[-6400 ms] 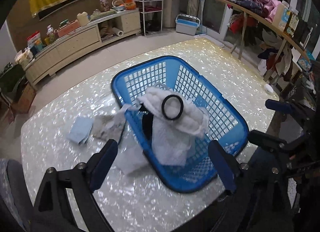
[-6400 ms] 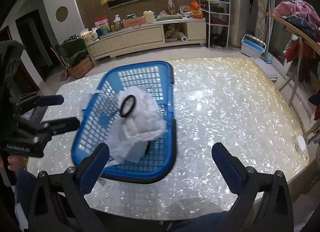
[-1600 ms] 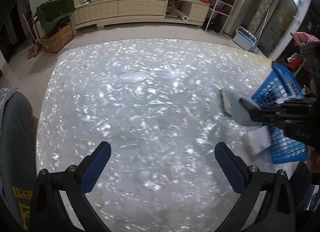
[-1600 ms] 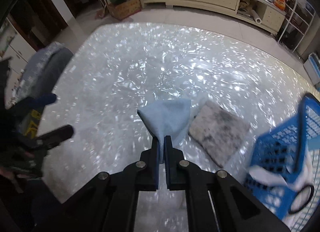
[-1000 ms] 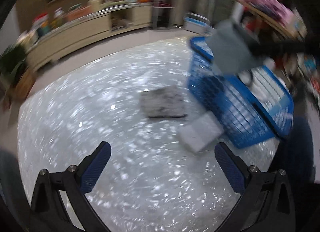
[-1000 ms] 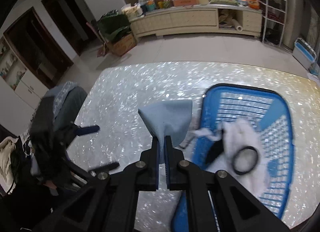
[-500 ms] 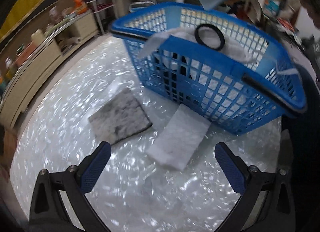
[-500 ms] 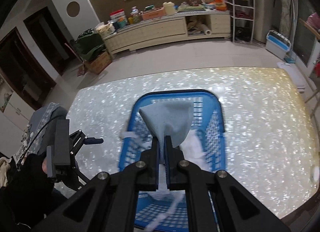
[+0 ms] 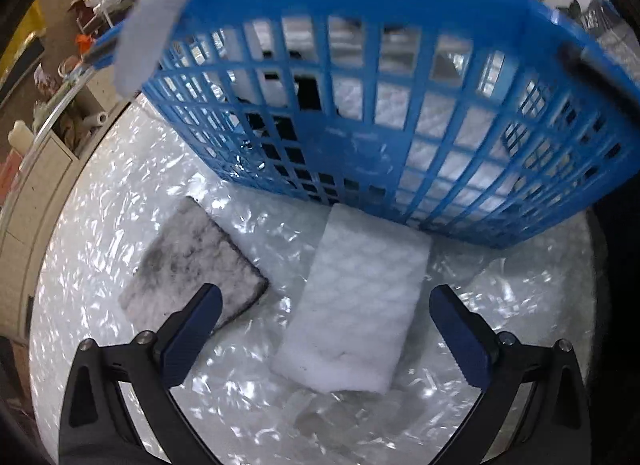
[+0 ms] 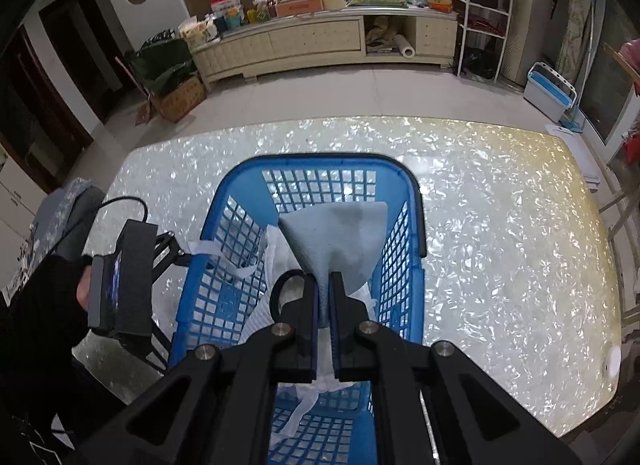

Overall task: Organize soft objects
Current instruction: 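Carry the light blue cloth with the right gripper into the basket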

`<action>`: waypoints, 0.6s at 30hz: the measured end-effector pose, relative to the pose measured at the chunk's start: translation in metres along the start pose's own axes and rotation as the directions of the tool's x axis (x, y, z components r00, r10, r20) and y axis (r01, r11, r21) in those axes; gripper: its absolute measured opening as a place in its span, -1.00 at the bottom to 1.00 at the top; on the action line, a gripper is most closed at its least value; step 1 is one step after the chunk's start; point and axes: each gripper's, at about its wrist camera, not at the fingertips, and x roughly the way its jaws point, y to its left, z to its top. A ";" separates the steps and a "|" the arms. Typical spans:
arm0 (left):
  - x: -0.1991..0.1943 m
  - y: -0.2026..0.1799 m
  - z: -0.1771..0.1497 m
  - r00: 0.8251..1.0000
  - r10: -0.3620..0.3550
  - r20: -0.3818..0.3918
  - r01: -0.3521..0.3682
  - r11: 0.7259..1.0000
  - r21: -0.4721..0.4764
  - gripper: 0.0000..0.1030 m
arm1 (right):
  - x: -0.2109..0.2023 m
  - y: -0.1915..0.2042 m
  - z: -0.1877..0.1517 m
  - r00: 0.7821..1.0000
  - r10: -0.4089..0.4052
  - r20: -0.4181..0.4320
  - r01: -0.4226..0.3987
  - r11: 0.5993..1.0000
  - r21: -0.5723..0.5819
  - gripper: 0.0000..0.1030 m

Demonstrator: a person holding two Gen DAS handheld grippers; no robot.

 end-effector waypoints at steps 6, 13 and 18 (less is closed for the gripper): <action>0.016 0.000 -0.001 1.000 -0.031 0.006 0.031 0.999 -0.037 0.98 | 0.019 0.011 -0.001 0.998 -0.036 -0.051 0.033 0.997 -0.067 -0.91; 0.007 0.002 -0.007 0.999 -0.030 0.039 0.032 0.998 -0.046 0.48 | 0.046 0.034 -0.009 0.991 -0.067 -0.120 0.047 0.986 -0.163 -0.90; -0.004 -0.002 -0.016 0.998 -0.032 0.047 0.034 0.998 -0.043 0.12 | 0.058 0.033 -0.009 0.988 -0.057 -0.146 0.032 0.985 -0.169 -0.89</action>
